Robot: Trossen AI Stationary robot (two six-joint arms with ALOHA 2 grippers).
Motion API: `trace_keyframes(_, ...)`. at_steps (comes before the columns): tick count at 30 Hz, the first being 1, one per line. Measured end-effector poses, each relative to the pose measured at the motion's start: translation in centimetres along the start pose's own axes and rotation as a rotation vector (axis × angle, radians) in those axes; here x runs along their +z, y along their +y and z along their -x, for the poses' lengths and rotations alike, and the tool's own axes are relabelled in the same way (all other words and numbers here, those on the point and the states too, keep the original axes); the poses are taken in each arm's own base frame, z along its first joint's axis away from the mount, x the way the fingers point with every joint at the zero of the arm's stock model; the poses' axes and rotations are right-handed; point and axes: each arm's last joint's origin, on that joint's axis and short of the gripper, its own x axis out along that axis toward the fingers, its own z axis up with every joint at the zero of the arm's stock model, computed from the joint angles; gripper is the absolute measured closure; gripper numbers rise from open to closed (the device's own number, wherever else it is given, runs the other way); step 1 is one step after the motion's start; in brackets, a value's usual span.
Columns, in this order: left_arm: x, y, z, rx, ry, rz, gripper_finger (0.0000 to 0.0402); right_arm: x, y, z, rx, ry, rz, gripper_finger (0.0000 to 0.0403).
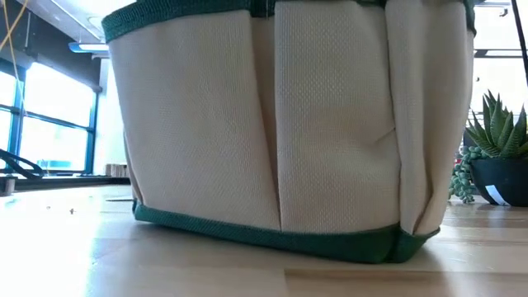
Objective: Pick & Place Garden tools in Gardening bag
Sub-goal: Put the green shear scissors into the gardening bag
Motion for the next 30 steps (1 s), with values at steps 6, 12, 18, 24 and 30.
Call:
trace_keyframes(6, 0.0, 0.0, 0.0, 0.0, 0.0, 0.0, 0.0151, -0.2, 0.9, 1.0, -0.04, -0.045, 0.011, 0.037)
trace_keyframes(12, 0.0, 0.0, 0.0, -0.001, -0.001, 0.001, 0.0151, -0.2, 1.7, 2.5, -0.091, -0.113, -0.03, 0.037)
trace_keyframes(18, 0.0, 0.0, 0.0, -0.001, -0.001, 0.001, 0.0151, -0.6, 1.4, 2.7, -0.149, -0.103, -0.105, 0.037)
trace_keyframes(24, 0.0, 0.0, 0.0, -0.002, -0.001, 0.002, 0.0151, -1.1, 1.0, 2.7, -0.224, -0.079, -0.18, 0.037)
trace_keyframes(30, 0.0, 0.0, 0.0, -0.002, -0.001, 0.002, 0.0151, -1.5, 1.4, 2.6, -0.219, -0.067, -0.211, 0.037)
